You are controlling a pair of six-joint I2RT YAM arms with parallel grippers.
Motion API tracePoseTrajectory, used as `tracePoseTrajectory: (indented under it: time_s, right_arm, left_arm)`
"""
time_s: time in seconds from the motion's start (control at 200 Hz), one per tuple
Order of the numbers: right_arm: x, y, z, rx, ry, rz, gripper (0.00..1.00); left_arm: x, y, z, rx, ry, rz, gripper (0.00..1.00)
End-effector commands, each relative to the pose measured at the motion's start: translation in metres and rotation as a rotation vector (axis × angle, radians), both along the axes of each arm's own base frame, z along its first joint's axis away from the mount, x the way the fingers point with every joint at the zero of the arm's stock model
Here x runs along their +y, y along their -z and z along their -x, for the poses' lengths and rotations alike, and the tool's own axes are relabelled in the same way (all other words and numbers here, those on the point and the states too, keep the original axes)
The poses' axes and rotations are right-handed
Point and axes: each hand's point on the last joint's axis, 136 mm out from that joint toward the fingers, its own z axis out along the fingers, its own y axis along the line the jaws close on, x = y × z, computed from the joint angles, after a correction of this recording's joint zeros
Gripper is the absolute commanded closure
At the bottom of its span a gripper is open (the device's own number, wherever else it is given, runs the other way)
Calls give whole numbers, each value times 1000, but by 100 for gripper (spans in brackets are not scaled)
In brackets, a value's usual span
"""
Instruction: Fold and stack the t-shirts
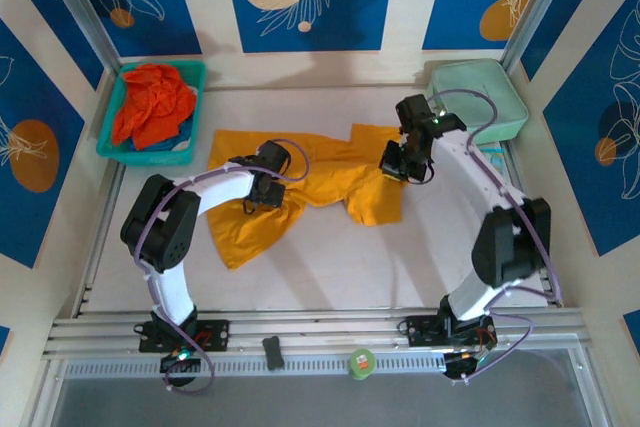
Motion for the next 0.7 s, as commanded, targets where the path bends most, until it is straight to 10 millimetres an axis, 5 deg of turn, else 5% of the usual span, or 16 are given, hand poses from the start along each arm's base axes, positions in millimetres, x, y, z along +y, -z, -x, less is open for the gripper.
tracePoseTrajectory:
  time_s: [0.0,0.105,0.18,0.285,0.495,0.695]
  right_arm:
    - [6,14,-34,16,-39,-16,100]
    - [6,44,-69,62,-35,35,100]
    - [3,62,-90,68,-23,82,81]
    - [2,60,-101,44,-14,100,61]
    - [-13,26,-59,-28,-8,166,46]
    - [-38,37,6,6,26,215,40]
  left_arm:
    - [8,-10,-3,-4,10,-39,16]
    - [8,-8,-4,7,21,-51,16]
    - [7,-8,-5,14,27,-55,16]
    - [8,-9,-4,15,30,-61,16]
    - [8,-27,1,-12,31,-42,16]
    - [1,-60,3,-64,45,-1,11]
